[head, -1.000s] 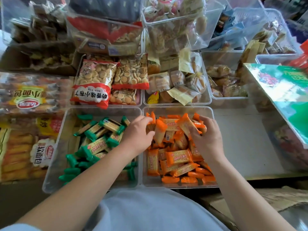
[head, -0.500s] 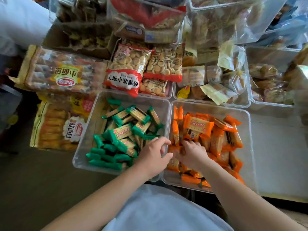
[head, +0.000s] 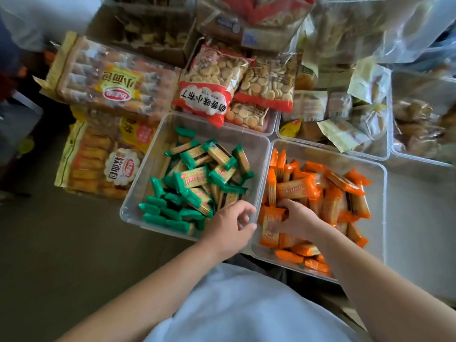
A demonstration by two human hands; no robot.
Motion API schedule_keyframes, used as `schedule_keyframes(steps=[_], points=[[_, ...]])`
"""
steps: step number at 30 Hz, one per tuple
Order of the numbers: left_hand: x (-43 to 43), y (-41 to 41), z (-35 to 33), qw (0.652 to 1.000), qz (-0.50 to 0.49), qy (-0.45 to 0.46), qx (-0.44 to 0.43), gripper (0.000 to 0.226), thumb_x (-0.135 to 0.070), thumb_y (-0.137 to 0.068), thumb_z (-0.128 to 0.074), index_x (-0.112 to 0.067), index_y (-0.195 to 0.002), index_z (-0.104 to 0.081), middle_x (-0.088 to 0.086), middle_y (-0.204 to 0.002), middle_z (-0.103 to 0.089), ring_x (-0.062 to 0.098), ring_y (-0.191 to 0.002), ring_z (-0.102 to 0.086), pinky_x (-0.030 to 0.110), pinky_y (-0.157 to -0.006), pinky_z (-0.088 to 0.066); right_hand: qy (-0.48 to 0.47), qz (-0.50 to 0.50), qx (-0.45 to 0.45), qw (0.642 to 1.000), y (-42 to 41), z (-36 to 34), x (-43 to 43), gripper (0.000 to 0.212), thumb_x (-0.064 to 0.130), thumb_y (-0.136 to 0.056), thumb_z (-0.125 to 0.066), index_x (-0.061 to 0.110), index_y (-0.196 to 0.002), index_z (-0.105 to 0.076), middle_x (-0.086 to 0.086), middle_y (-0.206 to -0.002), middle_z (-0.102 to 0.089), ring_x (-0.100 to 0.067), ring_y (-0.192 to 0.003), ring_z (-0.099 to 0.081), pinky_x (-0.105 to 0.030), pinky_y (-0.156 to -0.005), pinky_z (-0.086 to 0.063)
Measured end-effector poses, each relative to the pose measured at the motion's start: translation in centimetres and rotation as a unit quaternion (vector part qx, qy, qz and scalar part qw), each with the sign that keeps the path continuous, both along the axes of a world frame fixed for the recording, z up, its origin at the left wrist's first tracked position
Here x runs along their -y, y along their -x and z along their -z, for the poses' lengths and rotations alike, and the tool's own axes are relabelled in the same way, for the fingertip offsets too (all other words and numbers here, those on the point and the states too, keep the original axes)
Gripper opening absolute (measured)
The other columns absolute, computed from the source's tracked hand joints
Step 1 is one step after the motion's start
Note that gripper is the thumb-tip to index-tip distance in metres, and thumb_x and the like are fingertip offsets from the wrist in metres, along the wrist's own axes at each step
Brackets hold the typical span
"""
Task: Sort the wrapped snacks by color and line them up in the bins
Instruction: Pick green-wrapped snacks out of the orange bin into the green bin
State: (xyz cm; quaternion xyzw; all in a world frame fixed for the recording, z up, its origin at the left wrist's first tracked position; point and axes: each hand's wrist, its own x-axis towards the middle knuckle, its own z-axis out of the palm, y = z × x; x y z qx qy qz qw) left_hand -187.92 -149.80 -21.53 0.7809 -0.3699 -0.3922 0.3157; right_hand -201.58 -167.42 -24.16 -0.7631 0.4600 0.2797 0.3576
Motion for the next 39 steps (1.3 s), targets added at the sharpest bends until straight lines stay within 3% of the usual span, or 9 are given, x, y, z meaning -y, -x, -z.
schedule_keyframes(steps=[6, 12, 18, 22, 25, 28, 32, 36, 39], points=[[0.3, -0.1, 0.2, 1.0, -0.002, 0.013, 0.009, 0.018, -0.023, -0.091, -0.074, -0.032, -0.104, -0.066, -0.011, -0.092, -0.061, 0.003, -0.071, -0.054, 0.025, -0.076, -0.053, -0.021, 0.136, 0.128, 0.982, 2.5, -2.0, 0.2, 0.055, 0.025, -0.08, -0.088, 0.031, -0.125, -0.055, 0.003, -0.114, -0.065, -0.019, -0.104, -0.063, -0.031, -0.087, -0.053], [0.8, -0.1, 0.1, 0.999, 0.0, 0.028, 0.022, 0.017, -0.022, -0.091, -0.075, -0.03, -0.104, -0.067, -0.01, -0.095, -0.061, 0.003, -0.076, -0.058, 0.019, -0.075, -0.051, 0.013, 0.358, 0.278, 0.891, 6.7, -6.2, 1.5, 0.049, 0.021, -0.083, -0.087, 0.03, -0.122, -0.059, 0.006, -0.109, -0.07, -0.01, -0.095, -0.067, -0.025, -0.074, -0.053], [1.8, 0.8, -0.6, 0.994, 0.055, 0.055, 0.079, 0.019, -0.022, -0.092, -0.074, -0.028, -0.11, -0.069, -0.015, -0.098, -0.059, 0.004, -0.084, -0.06, 0.03, -0.08, -0.055, 0.034, 0.328, 0.299, 0.895, 6.2, -7.2, 1.0, 0.048, 0.035, -0.077, -0.092, 0.031, -0.118, -0.067, 0.011, -0.102, -0.074, -0.007, -0.093, -0.071, -0.024, -0.076, -0.055], [2.9, 1.2, -1.3, 0.99, 0.068, 0.069, 0.104, 0.02, -0.023, -0.092, -0.075, -0.026, -0.111, -0.07, -0.016, -0.096, -0.056, 0.003, -0.083, -0.058, 0.024, -0.075, -0.051, -0.06, 0.215, 0.223, 0.949, 6.3, -6.9, 0.7, 0.055, 0.05, -0.076, -0.089, 0.034, -0.124, -0.069, 0.012, -0.109, -0.075, -0.007, -0.103, -0.071, -0.028, -0.091, -0.057], [3.9, 0.9, -1.7, 0.988, 0.085, 0.062, 0.112, 0.016, -0.025, -0.094, -0.073, -0.027, -0.11, -0.07, -0.018, -0.097, -0.055, 0.001, -0.084, -0.058, 0.016, -0.073, -0.047, 0.03, 0.231, 0.229, 0.945, 8.5, -7.1, 1.8, 0.019, 0.027, -0.092, -0.077, 0.03, -0.111, -0.077, 0.011, -0.101, -0.076, -0.011, -0.099, -0.071, -0.022, -0.082, -0.054], [6.0, 1.9, -2.1, 0.983, 0.142, 0.044, 0.109, 0.019, -0.029, -0.096, -0.07, -0.028, -0.115, -0.07, -0.015, -0.105, -0.059, 0.003, -0.088, -0.059, 0.024, -0.081, -0.053, 0.105, 0.259, 0.189, 0.941, 11.0, -7.0, 2.9, 0.019, 0.023, -0.093, -0.07, 0.037, -0.105, -0.075, 0.01, -0.101, -0.074, -0.012, -0.091, -0.07, -0.027, -0.075, -0.055], [10.4, 5.9, -1.9, 0.937, 0.333, -0.052, 0.093, 0.053, -0.052, -0.093, -0.07, -0.029, -0.14, -0.058, -0.008, -0.133, -0.057, 0.015, -0.119, -0.057, 0.036, -0.102, -0.051, 0.085, 0.215, 0.155, 0.961, 13.2, -5.1, 2.0, 0.026, 0.016, -0.095, -0.066, 0.036, -0.11, -0.075, 0.012, -0.114, -0.07, -0.011, -0.104, -0.067, -0.02, -0.082, -0.048], [13.3, 9.7, 0.2, 0.866, 0.451, -0.15, 0.154, 0.105, -0.067, -0.078, -0.078, -0.034, -0.161, -0.025, 0.001, -0.153, -0.048, 0.03, -0.138, -0.048, 0.048, -0.11, -0.048, 0.102, 0.243, 0.154, 0.952, 15.2, -4.0, 1.4, 0.037, 0.006, -0.094, -0.059, 0.034, -0.113, -0.075, 0.014, -0.112, -0.07, -0.009, -0.103, -0.067, -0.013, -0.078, -0.046], [13.4, 11.1, 1.4, 0.847, 0.46, -0.146, 0.224, 0.104, -0.064, -0.079, -0.08, -0.036, -0.161, -0.023, 0.003, -0.147, -0.047, 0.032, -0.132, -0.049, 0.049, -0.105, -0.051, 0.083, 0.264, 0.158, 0.948, 16.2, -3.5, 1.2, 0.036, 0.009, -0.098, -0.058, 0.035, -0.116, -0.075, 0.016, -0.111, -0.072, -0.007, -0.104, -0.067, -0.011, -0.078, -0.046]])
